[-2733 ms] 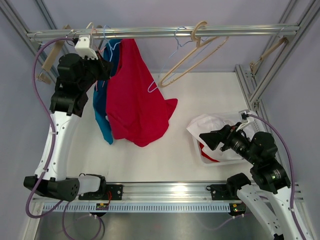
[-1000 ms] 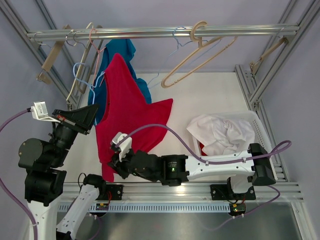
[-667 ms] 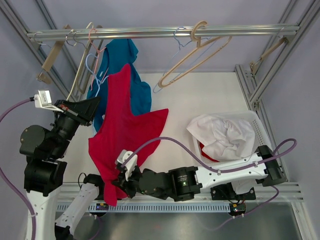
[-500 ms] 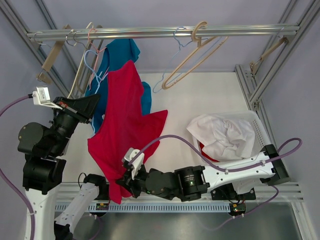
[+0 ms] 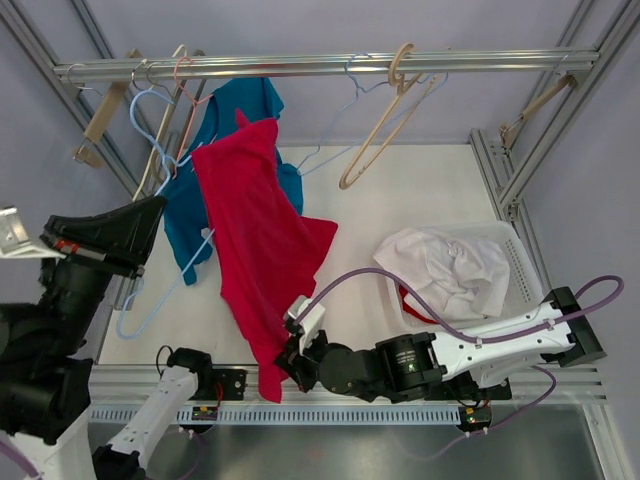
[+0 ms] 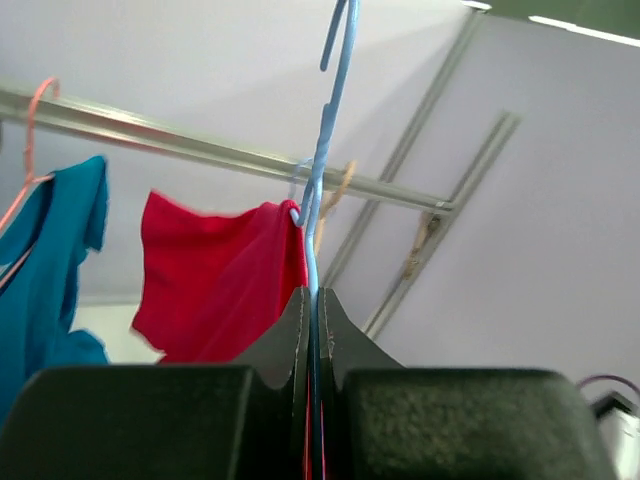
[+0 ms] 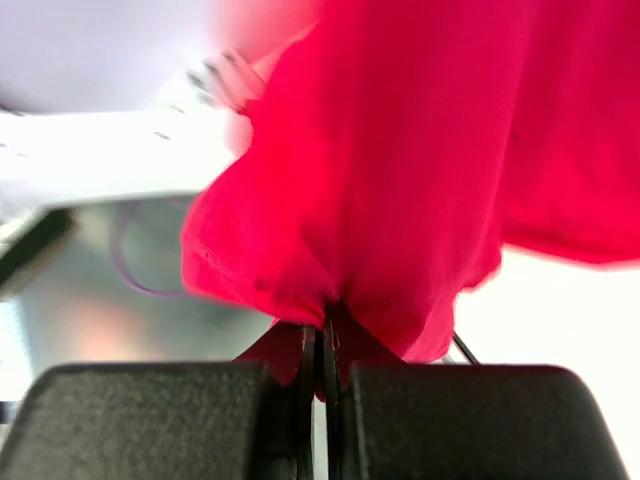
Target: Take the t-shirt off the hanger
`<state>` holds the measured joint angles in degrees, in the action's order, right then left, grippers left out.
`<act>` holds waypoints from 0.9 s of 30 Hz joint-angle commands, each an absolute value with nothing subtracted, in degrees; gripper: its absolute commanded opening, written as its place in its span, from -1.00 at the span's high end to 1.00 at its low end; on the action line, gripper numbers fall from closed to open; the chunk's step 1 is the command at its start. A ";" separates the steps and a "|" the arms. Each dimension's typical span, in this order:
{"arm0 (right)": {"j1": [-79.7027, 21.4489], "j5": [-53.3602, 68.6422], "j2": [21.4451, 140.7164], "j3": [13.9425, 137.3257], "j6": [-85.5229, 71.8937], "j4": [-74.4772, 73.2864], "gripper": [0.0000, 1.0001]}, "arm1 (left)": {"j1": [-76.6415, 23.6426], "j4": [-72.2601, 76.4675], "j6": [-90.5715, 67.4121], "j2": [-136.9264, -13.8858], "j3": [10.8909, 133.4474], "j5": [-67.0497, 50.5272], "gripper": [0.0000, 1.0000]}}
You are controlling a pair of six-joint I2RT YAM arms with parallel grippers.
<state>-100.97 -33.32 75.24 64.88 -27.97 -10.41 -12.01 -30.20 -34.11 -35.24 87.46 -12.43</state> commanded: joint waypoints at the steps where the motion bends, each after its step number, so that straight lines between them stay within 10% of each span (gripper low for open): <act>1: -102.39 -38.65 73.40 61.79 -33.14 -18.98 1.00 | -11.78 -21.62 -35.66 -34.98 93.85 -15.72 1.00; 27: -77.90 -34.66 60.73 72.51 3.25 -8.26 0.81 | -13.09 -31.91 -40.08 -23.12 90.44 -33.05 1.00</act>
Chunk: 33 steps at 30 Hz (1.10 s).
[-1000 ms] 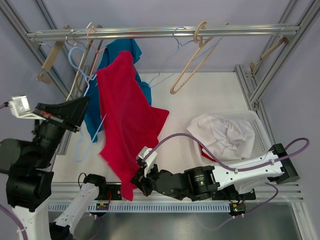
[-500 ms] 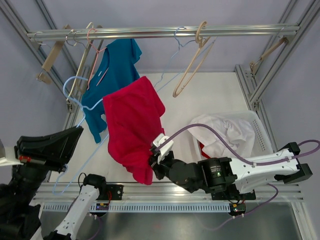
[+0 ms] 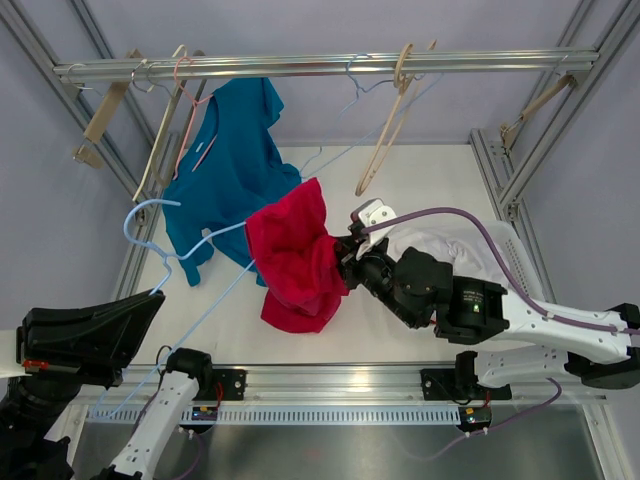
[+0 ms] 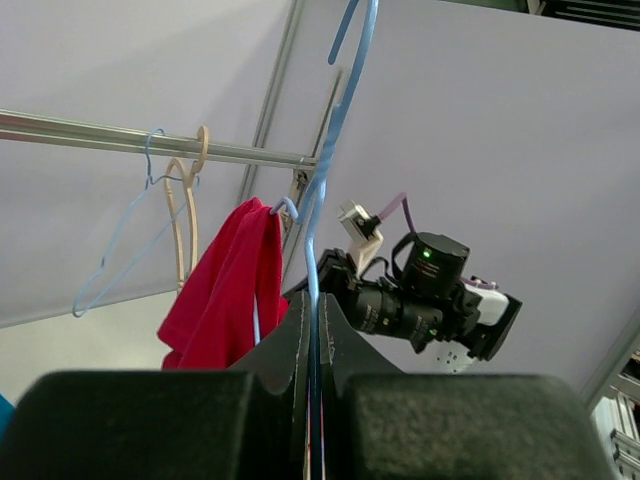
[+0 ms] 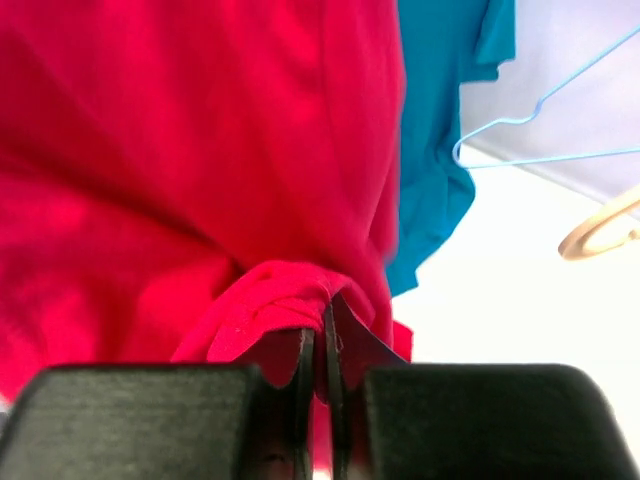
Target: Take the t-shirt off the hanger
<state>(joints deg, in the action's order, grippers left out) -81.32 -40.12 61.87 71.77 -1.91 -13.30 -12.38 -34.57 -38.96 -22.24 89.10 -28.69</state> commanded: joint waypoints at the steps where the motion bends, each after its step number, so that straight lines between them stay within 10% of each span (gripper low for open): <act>1: -76.74 -33.24 60.99 72.68 3.25 -8.44 0.64 | -13.36 -31.99 -40.17 -23.12 90.61 -33.48 1.00; 6: -70.94 -21.66 61.61 71.28 1.85 -5.99 -0.45 | -14.15 -31.91 -40.34 -22.94 91.41 -34.10 1.00; 10: -67.95 -14.87 63.36 70.05 0.35 -3.35 -0.59 | -14.41 -30.68 -41.13 -22.85 91.41 -35.15 1.00; 16: -66.27 -2.30 64.07 66.89 -1.32 6.23 -0.36 | -14.68 -30.59 -41.04 -23.03 91.85 -34.89 1.00; 22: -65.13 3.08 60.56 64.86 -2.81 11.51 0.97 | -14.94 -30.76 -39.55 -22.68 91.14 -32.79 1.00; 33: -65.13 -2.63 52.74 76.71 -12.12 -6.03 1.00 | -14.94 -36.73 -31.56 -23.91 87.37 -22.43 1.00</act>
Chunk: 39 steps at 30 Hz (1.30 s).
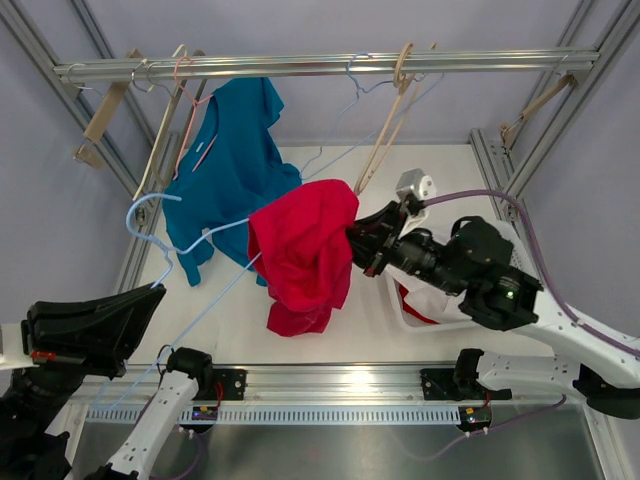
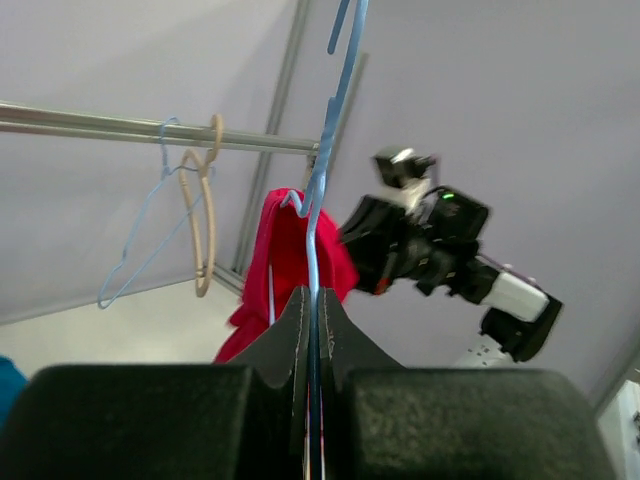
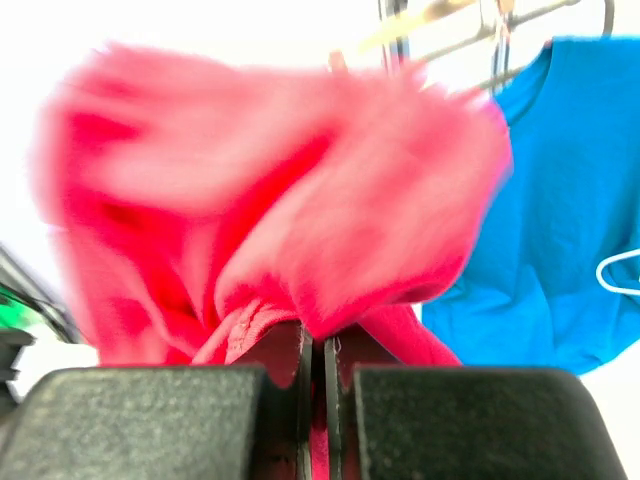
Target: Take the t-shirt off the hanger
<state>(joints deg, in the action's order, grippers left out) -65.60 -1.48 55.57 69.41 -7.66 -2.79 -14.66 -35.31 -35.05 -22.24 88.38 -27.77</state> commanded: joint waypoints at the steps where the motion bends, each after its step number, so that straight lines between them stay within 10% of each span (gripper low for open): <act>1: -65.13 -3.51 52.73 80.30 -12.91 -8.07 1.00 | -14.94 -37.00 -31.29 -24.08 87.19 -20.24 1.00; 21: -65.04 -41.28 58.27 115.75 8.78 -27.25 1.00 | -14.94 -38.67 -28.30 -25.31 87.45 -19.16 1.00; 30: -62.24 -55.02 54.06 98.19 29.80 -5.89 1.00 | -14.94 -38.67 -27.77 -25.31 86.49 -18.46 1.00; 39: -37.63 -51.24 44.14 64.49 4.60 -12.91 1.00 | -14.94 -38.58 -27.42 -25.49 85.78 -18.37 1.00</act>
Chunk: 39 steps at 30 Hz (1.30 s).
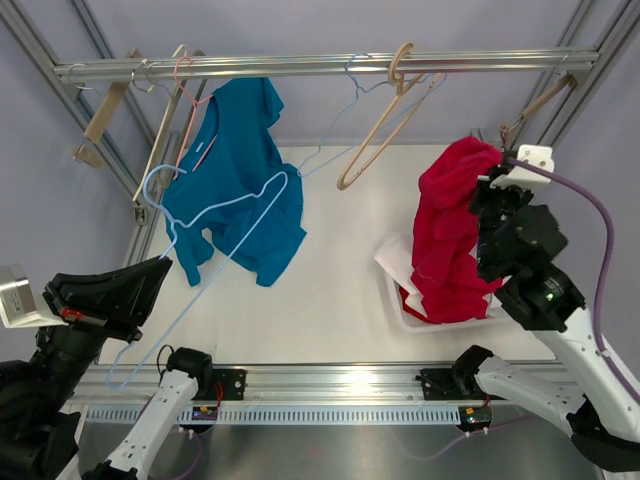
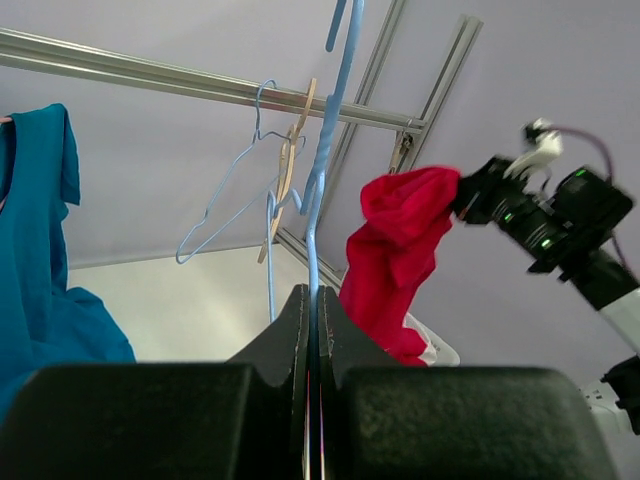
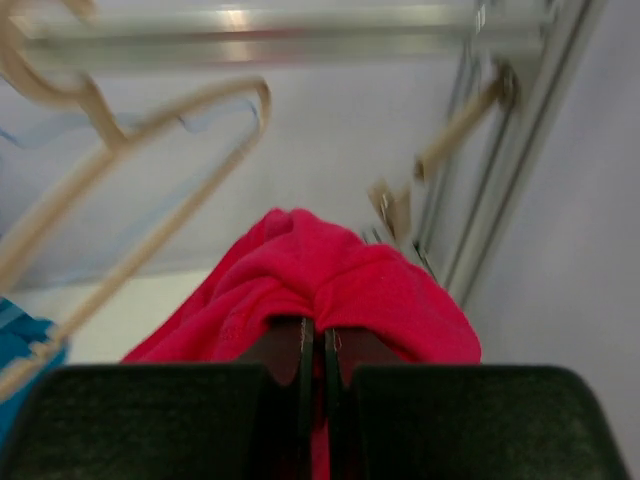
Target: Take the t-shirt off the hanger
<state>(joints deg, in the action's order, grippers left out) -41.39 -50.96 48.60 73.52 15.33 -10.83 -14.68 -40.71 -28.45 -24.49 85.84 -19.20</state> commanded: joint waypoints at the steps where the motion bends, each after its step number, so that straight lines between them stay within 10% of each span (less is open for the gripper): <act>1: -37.27 -52.20 40.47 61.55 -2.65 -13.96 1.00 | -14.94 -38.67 -27.33 -25.84 85.78 -18.63 1.00; 17: -37.18 -49.31 16.87 25.49 -55.98 -38.41 0.81 | -14.85 -37.09 -27.51 -31.54 84.11 -11.87 1.00; 20: -37.18 -49.48 20.65 27.33 -56.86 -40.50 0.56 | -14.85 -37.09 -26.55 -34.18 83.76 -8.97 1.00; 25: -37.18 -47.56 18.92 37.43 -53.11 -47.80 -0.65 | -14.94 -37.18 -23.56 -38.23 83.76 -4.49 1.00; 39: -37.18 -24.79 14.15 58.34 -42.54 -55.63 -0.99 | -14.94 -35.77 -20.39 -48.77 88.24 -2.55 1.00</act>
<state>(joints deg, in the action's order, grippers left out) -37.43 -32.23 13.23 53.43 -45.15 -52.69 -14.68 -40.07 -22.35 -46.94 85.58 -4.71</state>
